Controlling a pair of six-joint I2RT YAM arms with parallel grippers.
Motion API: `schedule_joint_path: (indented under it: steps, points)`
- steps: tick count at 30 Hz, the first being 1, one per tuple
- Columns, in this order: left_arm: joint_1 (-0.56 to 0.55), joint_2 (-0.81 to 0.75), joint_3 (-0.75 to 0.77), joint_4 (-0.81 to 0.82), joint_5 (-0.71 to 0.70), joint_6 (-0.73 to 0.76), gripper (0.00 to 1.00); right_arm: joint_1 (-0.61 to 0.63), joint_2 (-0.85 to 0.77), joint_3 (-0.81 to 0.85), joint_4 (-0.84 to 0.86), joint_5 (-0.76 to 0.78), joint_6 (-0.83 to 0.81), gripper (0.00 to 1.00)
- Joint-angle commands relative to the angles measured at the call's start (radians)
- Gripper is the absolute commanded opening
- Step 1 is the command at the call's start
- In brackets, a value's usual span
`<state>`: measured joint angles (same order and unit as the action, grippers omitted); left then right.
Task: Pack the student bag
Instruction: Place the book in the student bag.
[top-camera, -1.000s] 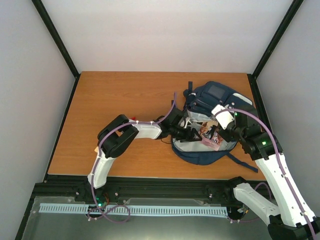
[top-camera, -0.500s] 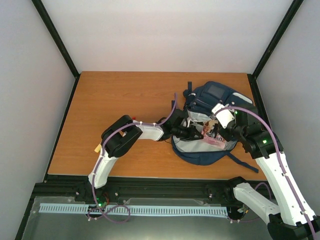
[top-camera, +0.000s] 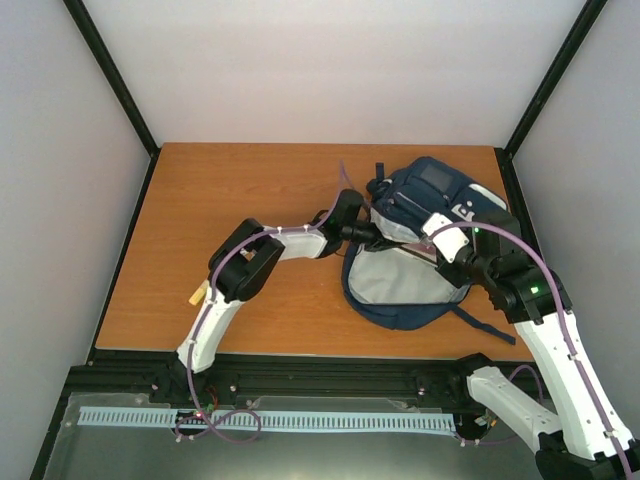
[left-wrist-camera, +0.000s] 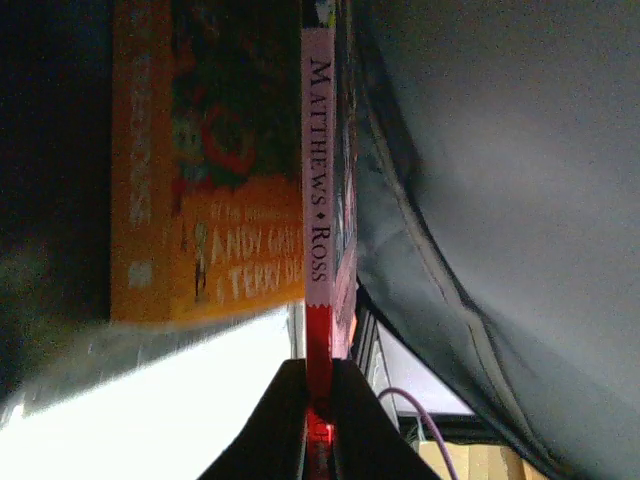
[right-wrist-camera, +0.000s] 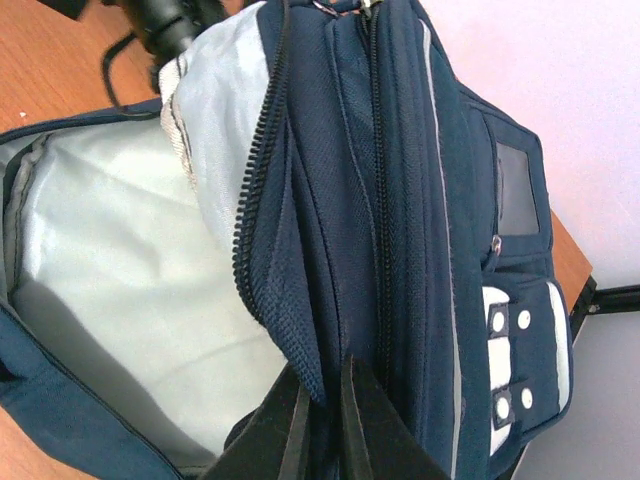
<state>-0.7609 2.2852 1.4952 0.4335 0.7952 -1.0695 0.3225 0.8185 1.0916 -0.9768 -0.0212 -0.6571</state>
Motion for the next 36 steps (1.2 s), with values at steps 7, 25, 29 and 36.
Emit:
schedule_joint_path:
  steps: [7, 25, 29, 36]
  points:
    - [0.017, 0.153, 0.324, -0.220, 0.039, 0.020, 0.15, 0.001, -0.063, -0.014, 0.046, -0.102, -0.054, 0.03]
    - [0.011, -0.320, -0.253, -0.265, -0.102, 0.149, 0.63, 0.001, -0.077, -0.196, 0.104, -0.003, -0.075, 0.03]
    - [0.007, -0.448, -0.424, -0.276, -0.107, 0.183, 0.65, 0.001, -0.045, -0.257, 0.114, 0.009, -0.126, 0.03]
    - [0.007, -0.585, -0.549, -0.453, -0.192, 0.323, 0.65, 0.001, 0.011, -0.316, 0.085, -0.064, -0.223, 0.08]
